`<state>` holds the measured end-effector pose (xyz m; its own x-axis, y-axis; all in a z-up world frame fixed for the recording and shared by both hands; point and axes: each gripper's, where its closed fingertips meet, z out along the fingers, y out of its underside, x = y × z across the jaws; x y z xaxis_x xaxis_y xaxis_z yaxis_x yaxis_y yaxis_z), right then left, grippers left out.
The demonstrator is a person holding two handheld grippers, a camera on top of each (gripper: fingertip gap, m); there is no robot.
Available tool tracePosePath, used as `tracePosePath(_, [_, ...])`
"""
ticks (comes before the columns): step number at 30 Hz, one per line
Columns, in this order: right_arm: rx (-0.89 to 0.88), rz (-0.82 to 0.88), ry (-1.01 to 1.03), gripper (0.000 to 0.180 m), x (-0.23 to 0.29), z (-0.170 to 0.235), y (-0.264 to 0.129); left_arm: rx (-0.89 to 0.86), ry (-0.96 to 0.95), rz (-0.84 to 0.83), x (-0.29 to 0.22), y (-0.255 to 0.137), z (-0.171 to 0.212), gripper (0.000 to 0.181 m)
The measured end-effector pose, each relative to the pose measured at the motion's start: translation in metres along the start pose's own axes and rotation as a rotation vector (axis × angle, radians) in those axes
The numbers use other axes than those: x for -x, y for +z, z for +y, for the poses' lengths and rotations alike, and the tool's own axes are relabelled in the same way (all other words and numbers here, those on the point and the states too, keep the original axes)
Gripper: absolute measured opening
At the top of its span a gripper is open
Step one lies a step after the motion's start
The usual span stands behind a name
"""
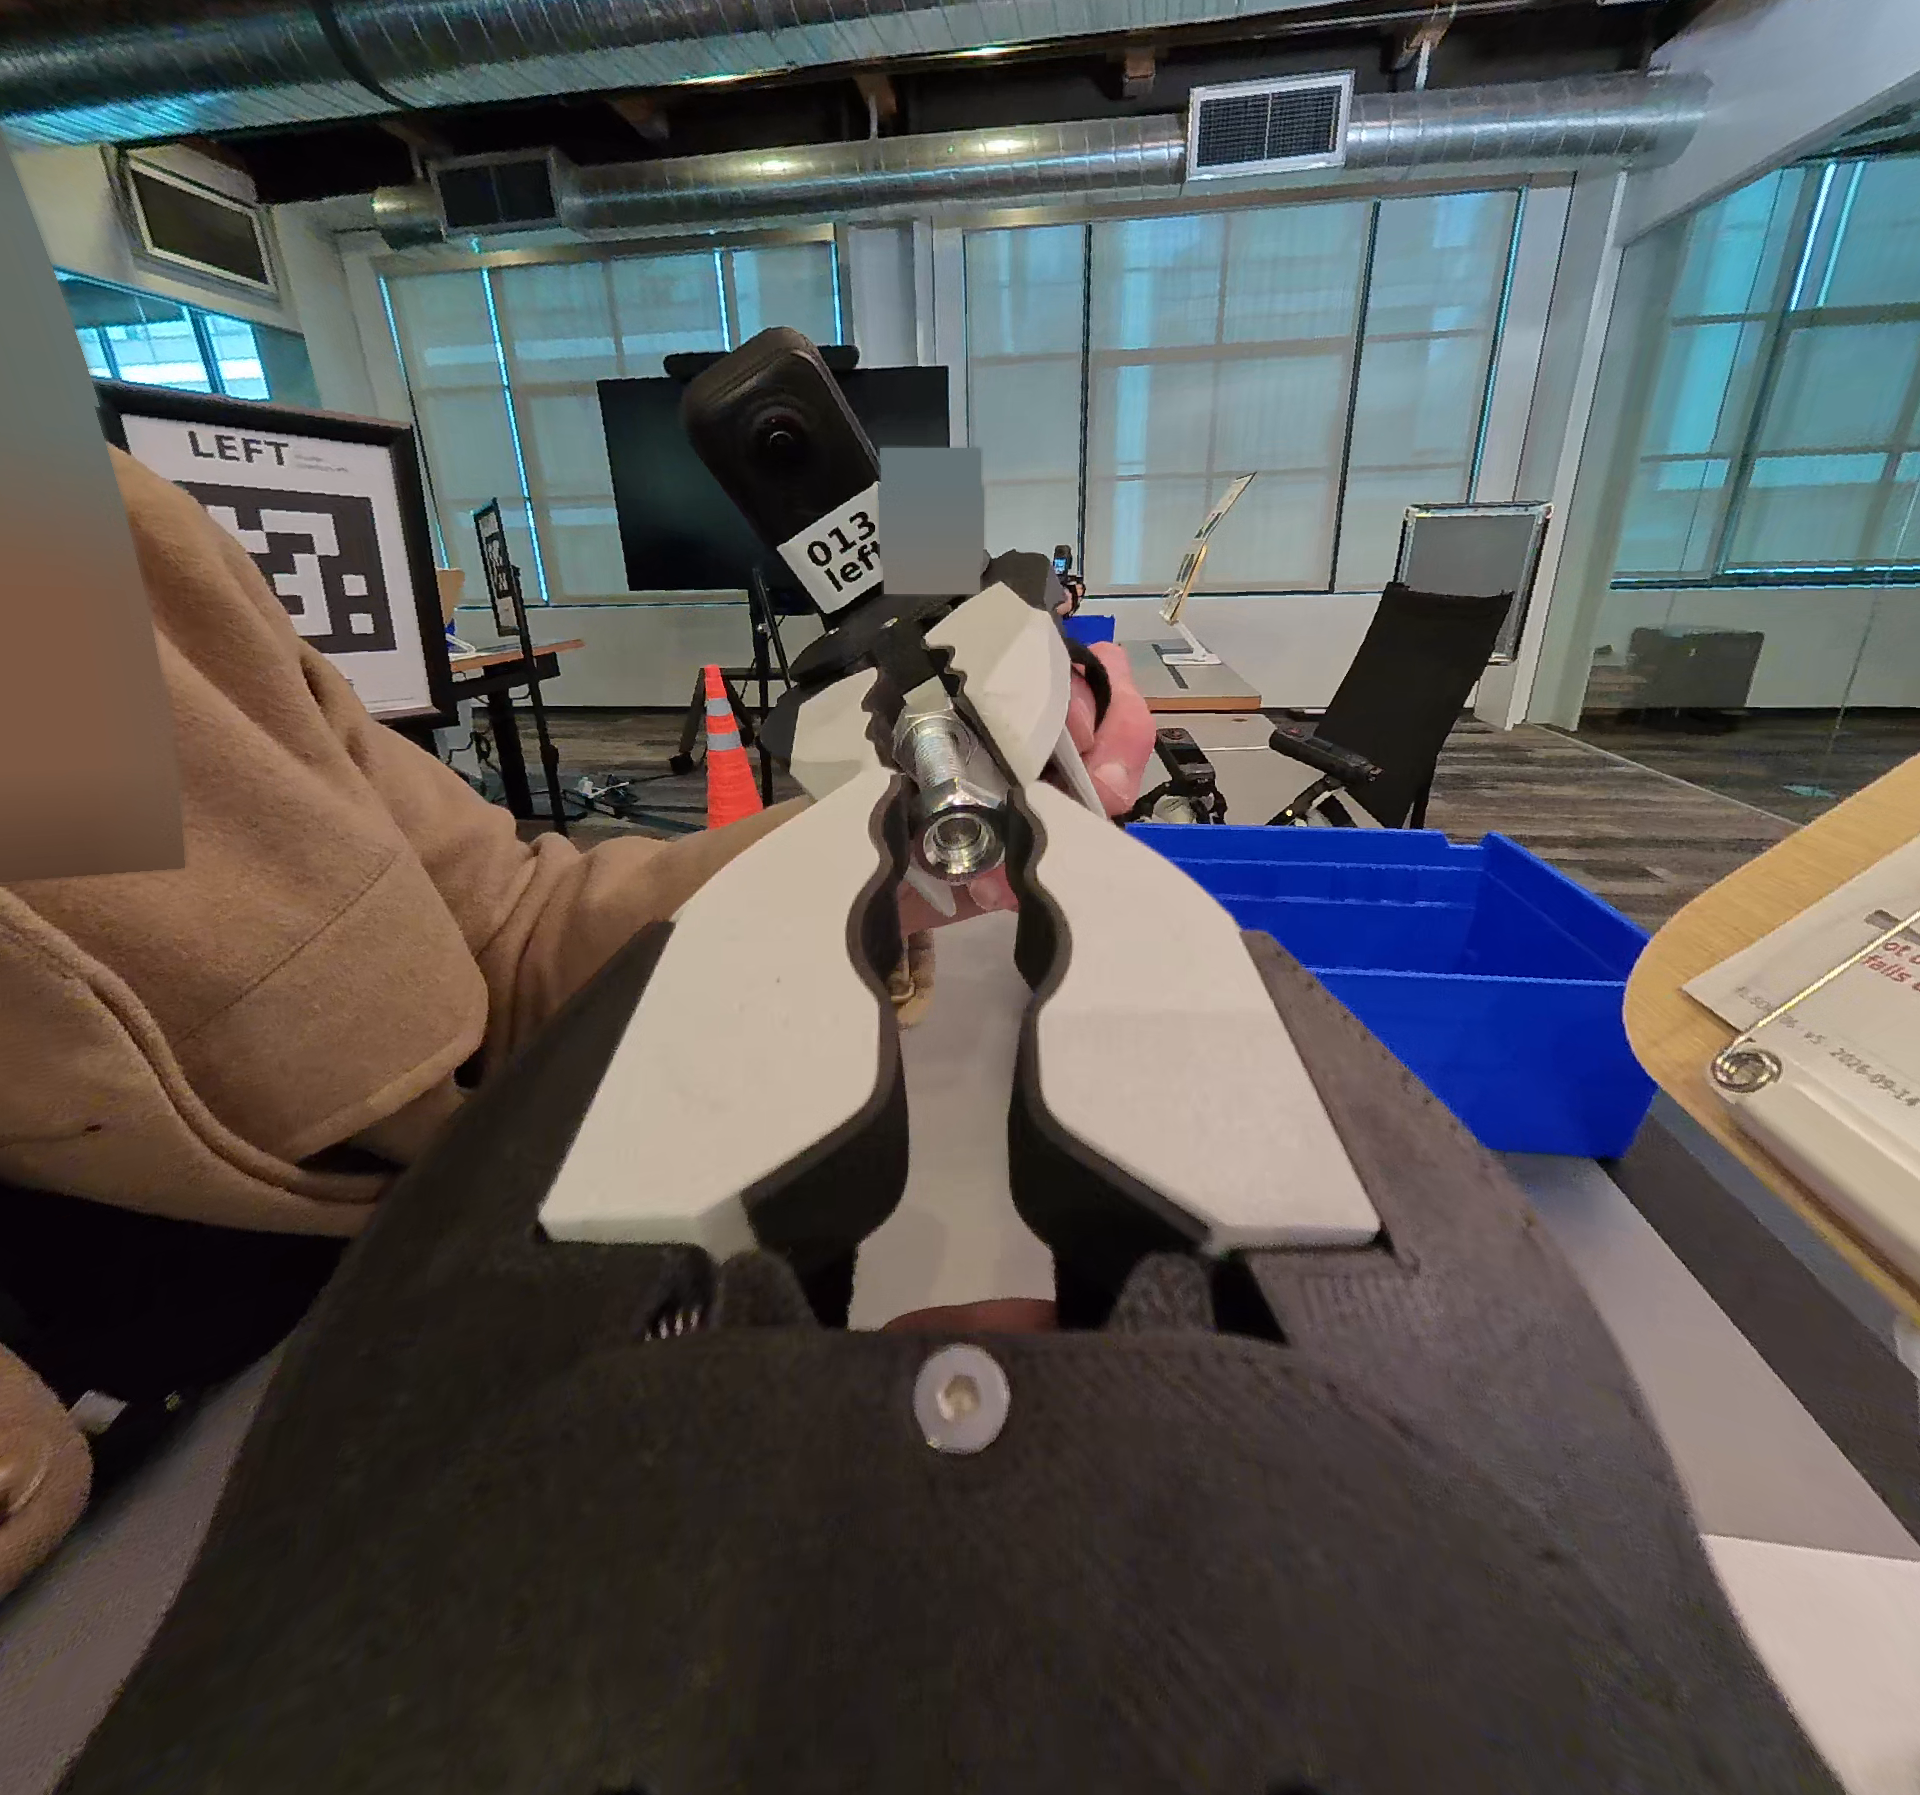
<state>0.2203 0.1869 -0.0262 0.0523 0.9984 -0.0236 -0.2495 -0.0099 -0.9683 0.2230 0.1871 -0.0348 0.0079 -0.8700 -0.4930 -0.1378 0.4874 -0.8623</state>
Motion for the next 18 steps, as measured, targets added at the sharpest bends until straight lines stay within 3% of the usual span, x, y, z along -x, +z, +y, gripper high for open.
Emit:
tracePosePath(4, [0.01,0.016,-0.035,0.018,0.0,0.001,0.0,0.007,-0.062,0.019,0.0,0.0,0.0,0.018])
tracePosePath(7, [0.03,0.058,-0.137,0.018,0.001,-0.001,0.002,-0.022,-0.211,0.076,0.0,-0.001,-0.002,0.018])
tracePosePath(15, [0.206,0.229,-0.669,0.018,0.006,-0.001,0.002,-0.179,-0.652,0.293,-0.008,-0.001,-0.004,0.018])
tracePosePath(18, [0.317,0.298,-0.942,0.018,0.007,0.003,0.001,-0.223,-0.735,0.362,-0.01,-0.001,-0.002,0.018])
